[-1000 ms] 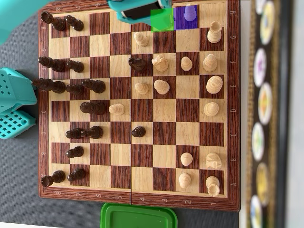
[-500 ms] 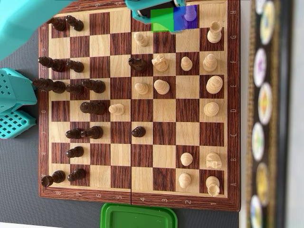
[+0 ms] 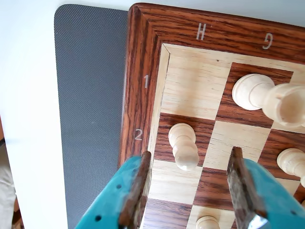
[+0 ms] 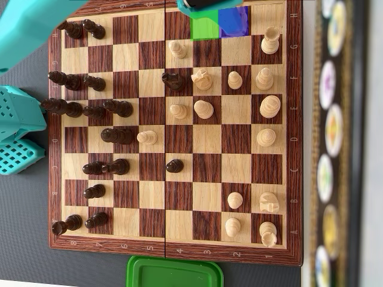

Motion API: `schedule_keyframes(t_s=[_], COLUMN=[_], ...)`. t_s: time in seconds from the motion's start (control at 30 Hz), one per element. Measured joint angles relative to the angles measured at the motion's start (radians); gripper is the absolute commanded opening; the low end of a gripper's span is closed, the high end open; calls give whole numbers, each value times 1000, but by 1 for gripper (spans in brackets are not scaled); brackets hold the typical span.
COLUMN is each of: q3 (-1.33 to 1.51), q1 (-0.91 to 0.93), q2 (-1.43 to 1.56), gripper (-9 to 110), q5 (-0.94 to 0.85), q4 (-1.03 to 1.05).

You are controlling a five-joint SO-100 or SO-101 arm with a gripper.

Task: Play chess

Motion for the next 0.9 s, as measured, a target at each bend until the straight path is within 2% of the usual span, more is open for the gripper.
schedule_keyframes(t_s=[0.9], q3=[-43], q1=[28], q2=[-83], gripper=[22], q5=[0], q4=[0])
